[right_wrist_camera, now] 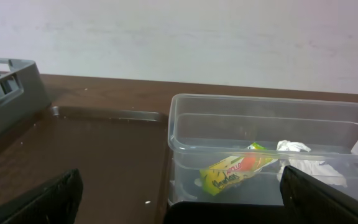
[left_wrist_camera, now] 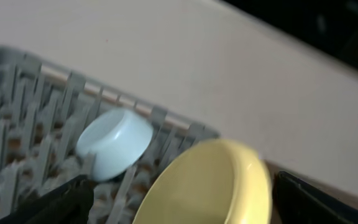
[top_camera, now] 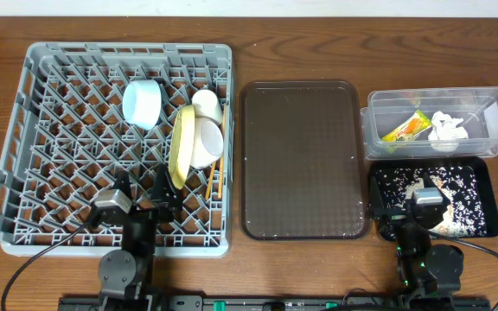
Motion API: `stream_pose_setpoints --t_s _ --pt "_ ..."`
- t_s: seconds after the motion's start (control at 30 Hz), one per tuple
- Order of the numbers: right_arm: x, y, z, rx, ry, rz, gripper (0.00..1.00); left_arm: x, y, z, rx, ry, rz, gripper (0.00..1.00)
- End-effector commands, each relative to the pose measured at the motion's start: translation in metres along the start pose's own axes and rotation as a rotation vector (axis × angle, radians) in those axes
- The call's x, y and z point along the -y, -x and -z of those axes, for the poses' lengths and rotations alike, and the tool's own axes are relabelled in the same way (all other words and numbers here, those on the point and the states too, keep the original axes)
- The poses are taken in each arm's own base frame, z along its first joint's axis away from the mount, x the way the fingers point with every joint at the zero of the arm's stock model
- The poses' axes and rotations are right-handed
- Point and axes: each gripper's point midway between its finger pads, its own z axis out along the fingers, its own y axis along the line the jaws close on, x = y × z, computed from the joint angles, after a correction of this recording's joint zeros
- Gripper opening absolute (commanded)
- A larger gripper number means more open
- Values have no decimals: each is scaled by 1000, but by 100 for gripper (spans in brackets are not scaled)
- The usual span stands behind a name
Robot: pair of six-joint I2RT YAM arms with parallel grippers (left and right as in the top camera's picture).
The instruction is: Sort waste into correct bins and load items into the dishwasher rack
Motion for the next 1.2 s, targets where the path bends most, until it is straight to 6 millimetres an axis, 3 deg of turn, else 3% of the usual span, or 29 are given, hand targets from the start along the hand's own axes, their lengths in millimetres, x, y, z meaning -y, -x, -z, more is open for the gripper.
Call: stream_pose_setpoints --t_s 0.0,0.13,0.27,0.53,0.8,1.03,1.17 --pt "3 0 0 0 -14 11 99 -7 -5 0 -19 19 0 93" --pt "3 0 0 0 -14 11 99 -20 -15 1 -63 60 -16 93" --pt "3 0 0 0 -14 11 99 -31 -42 5 -184 86 -120 93" --pt "3 0 0 0 -14 11 99 -25 -45 5 -201 35 -371 93" --pt "3 0 0 0 -14 11 99 -23 -44 4 -195 29 -383 93" --pt "3 0 0 0 -14 11 99 -7 -12 0 -55 -8 -377 93" --pt "3 0 0 0 -14 11 99 -12 -19 1 -86 7 -379 93"
